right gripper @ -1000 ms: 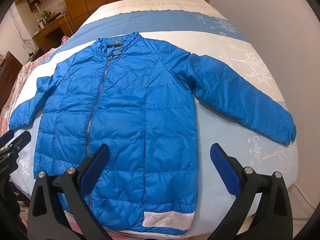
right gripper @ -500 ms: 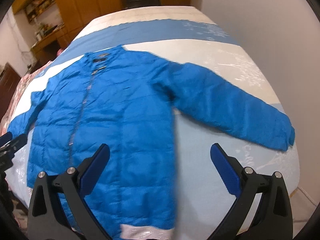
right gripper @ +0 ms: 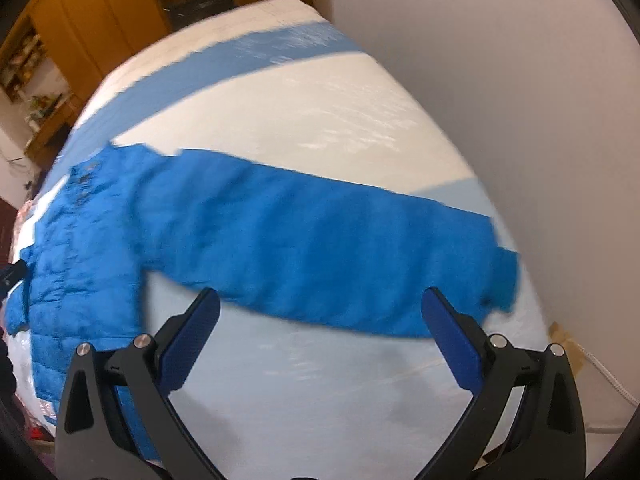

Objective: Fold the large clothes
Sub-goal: 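Move the right gripper to the jacket sleeve and grasp its cuff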

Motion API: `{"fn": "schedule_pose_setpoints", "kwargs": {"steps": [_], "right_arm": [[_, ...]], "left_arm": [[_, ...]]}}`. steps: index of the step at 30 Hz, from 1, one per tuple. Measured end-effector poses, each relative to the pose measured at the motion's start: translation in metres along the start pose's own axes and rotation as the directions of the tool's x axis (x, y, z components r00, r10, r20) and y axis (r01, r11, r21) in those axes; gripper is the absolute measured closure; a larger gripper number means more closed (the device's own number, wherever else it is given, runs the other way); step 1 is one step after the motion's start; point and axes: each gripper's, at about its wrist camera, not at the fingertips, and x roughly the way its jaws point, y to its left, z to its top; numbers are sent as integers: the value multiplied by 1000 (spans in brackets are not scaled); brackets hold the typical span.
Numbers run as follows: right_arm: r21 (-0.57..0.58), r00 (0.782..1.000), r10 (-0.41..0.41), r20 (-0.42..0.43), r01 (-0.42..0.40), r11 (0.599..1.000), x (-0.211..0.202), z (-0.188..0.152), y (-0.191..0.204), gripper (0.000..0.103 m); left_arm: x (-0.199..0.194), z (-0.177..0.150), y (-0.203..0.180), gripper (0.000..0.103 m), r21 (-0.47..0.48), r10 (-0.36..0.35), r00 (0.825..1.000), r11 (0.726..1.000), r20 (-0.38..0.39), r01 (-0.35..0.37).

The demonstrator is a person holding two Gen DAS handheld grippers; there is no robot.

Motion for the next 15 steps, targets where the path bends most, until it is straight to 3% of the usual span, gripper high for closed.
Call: {"fn": "schedule_pose_setpoints", "kwargs": {"steps": [7,11,15], "right_arm": [[12,996,8,-92,-7,1000,43,16,-78,3],[4,987,57,-150,-58,998,70,21,-96,3],[-45,984,30,-176,-39,998,86,28,-104,3]], "left_arm": [[46,0,-38,4,-57,24,998,998,-63,-28],[63,-11,-66,4,-14,34,996,999,-86,-35],[80,-18,-81,4,16,44,991,999,-124,-42]]}}
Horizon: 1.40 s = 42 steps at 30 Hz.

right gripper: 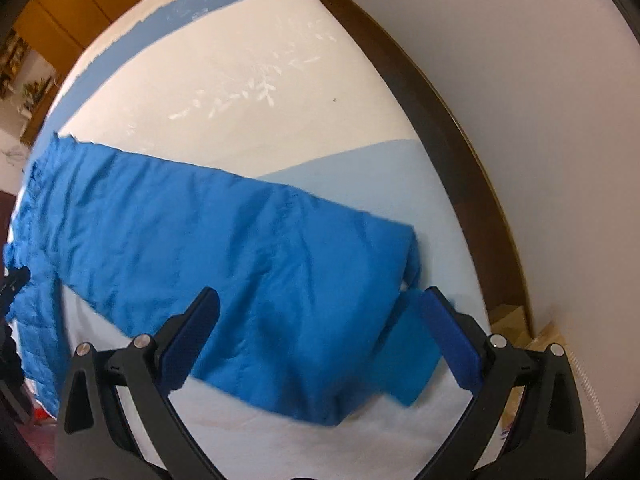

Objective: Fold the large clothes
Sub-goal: 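Move the right gripper to the jacket sleeve and grasp its cuff, then fold the held sleeve across the jacket body with the right gripper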

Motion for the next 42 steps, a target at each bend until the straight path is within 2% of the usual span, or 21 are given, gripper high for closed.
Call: {"fn": "schedule_pose_setpoints", "kwargs": {"steps": [3,4,5,7,10,12,15,21,24,28,32,36,42], "right_arm": [[0,1000,3,-24,-3,1000,9,5,-6,5],[3,999,21,-41,-20,1000,13,5,-9,8],[4,998,33,-54,-33,999,17,5,-10,17],[-12,998,36,-48,-37,999,17,4,-10,22],[-25,998,50,-47,-51,998,13,4,-12,41],[-10,996,78,-49,-79,997,11,8,-18,67],[12,989,144,-32,-144,990,-2,7,-20,80],[25,970,242,36,-243,970,-37,9,-7,87],[-20,957,285,43,-285,958,-49,23,24,88],[-127,943,332,7,-328,936,-62,38,90,88],[-220,929,365,-63,-369,903,-59,57,165,88],[-256,911,395,-122,-413,874,-47,65,226,88],[-304,905,379,-191,-422,854,-20,69,307,88]], "left_arm": [[10,-2,-2,4,-26,8,1000,1000,-18,-8],[13,-3,-3,4,-33,11,1000,999,-23,-11],[14,-3,-3,4,-35,13,1000,999,-25,-14],[18,-4,-5,4,-38,16,999,999,-29,-17],[25,-5,-4,4,-53,5,999,999,-44,-8],[29,-6,-2,4,-70,-4,998,998,-58,0],[29,-4,1,4,-90,-9,999,996,-53,4],[22,7,23,4,-111,9,999,994,-41,-13],[19,13,41,4,-116,3,999,993,-49,-8],[13,19,69,4,-104,-24,998,994,-62,17],[6,24,101,4,-119,-1,999,993,-52,-5],[5,24,126,4,-147,15,998,989,-56,-23],[9,31,160,4,-165,32,998,985,-60,-41]]}}
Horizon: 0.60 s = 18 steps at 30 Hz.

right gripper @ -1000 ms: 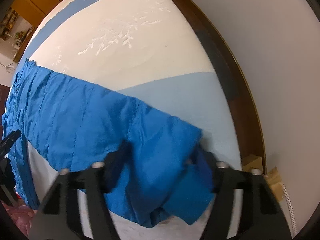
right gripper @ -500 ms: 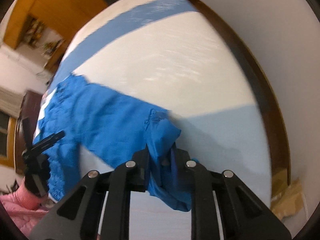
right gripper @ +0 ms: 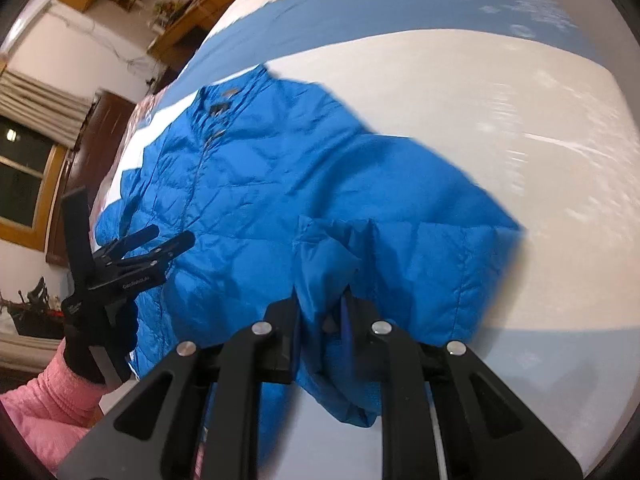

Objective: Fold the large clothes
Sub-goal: 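Fold the held sleeve across the jacket body with the right gripper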

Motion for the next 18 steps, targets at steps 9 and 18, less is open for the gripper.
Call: {"fn": "schedule_pose_setpoints", "kwargs": {"steps": [9,18], "right_arm": [[-34,998,-62,-30,61,998,57,15,51,74],[-106,996,34,86,-25,994,1,3,103,67]], "left_arm": [[24,10,19,4,62,22,999,998,-30,-20],[32,8,35,4,47,-20,999,999,-47,22]]}}
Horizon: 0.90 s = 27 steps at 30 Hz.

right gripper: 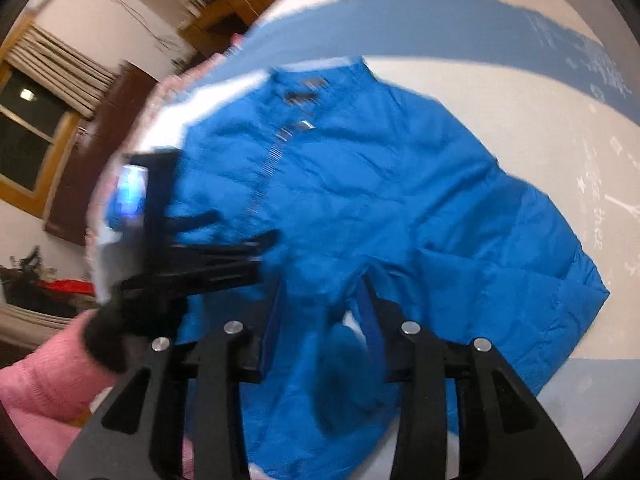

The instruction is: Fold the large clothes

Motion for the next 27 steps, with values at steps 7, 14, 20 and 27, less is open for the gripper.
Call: {"fn": "schedule_pose_setpoints", "kwargs": {"steps": [7,14,20,27], "right_arm": [[159,981,-162,-102,177,971,16,-29,-49,66],[236,966,-194,-170,231,944,59,-55,-63,66],[243,957,-233,-171,270,932,58,-55,-65,67],[222,951,-257,-170,291,931,59,-50,-63,67]], "left_arm": [[-11,-3,9,4,-21,-109,994,994,-9,109],[-13,-20,-35,4,62,-195,978,978,-69,199],[-8,-17,-50,22,40,-198,976,979,-87,202],[-9,-16,-58,22,26,-169,979,985,-109,173]]}}
